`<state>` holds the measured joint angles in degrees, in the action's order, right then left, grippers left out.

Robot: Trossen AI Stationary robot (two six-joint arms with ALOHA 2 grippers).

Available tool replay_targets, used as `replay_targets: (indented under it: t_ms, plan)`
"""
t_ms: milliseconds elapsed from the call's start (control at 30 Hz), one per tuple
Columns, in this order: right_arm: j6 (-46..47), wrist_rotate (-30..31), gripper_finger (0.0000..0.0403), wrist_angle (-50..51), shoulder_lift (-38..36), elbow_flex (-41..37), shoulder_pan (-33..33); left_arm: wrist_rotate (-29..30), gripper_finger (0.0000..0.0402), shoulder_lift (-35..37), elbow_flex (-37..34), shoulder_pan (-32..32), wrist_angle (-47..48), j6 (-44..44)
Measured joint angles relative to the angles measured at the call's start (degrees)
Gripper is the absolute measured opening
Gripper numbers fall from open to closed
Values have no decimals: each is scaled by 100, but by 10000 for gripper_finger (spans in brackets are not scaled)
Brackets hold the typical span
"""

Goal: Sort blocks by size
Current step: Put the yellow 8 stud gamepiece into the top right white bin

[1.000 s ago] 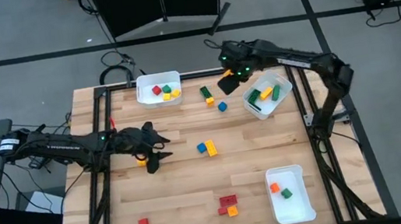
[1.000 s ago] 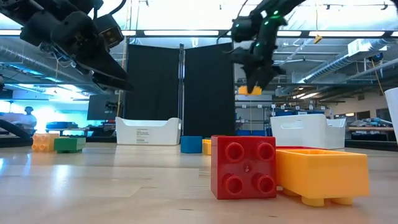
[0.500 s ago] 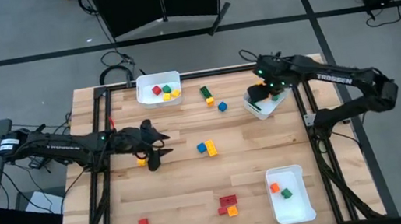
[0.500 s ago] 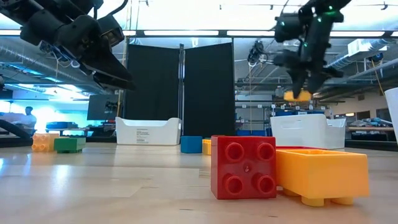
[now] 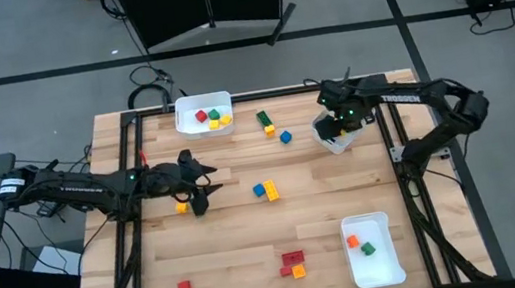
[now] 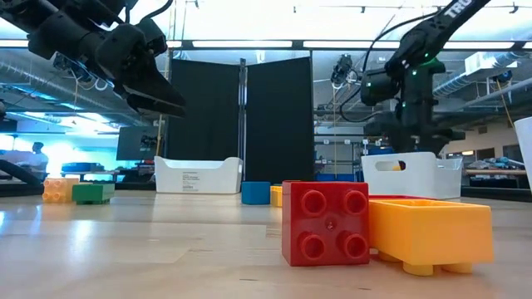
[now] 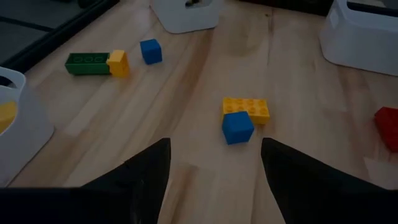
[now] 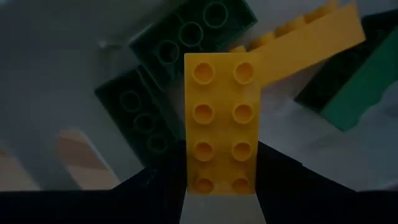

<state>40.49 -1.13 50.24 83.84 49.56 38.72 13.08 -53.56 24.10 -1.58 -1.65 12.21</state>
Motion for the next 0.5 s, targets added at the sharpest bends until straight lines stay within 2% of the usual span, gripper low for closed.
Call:
replay_targets:
  t_ms: [167, 500]
  plan:
    - [-159, 5, 192, -146, 206, 0, 0, 2, 259, 0, -2, -2, 0, 0]
    - [-195, 10, 201, -304, 198, 1, 15, 15, 260, 0, -2, -2, -9, 0]
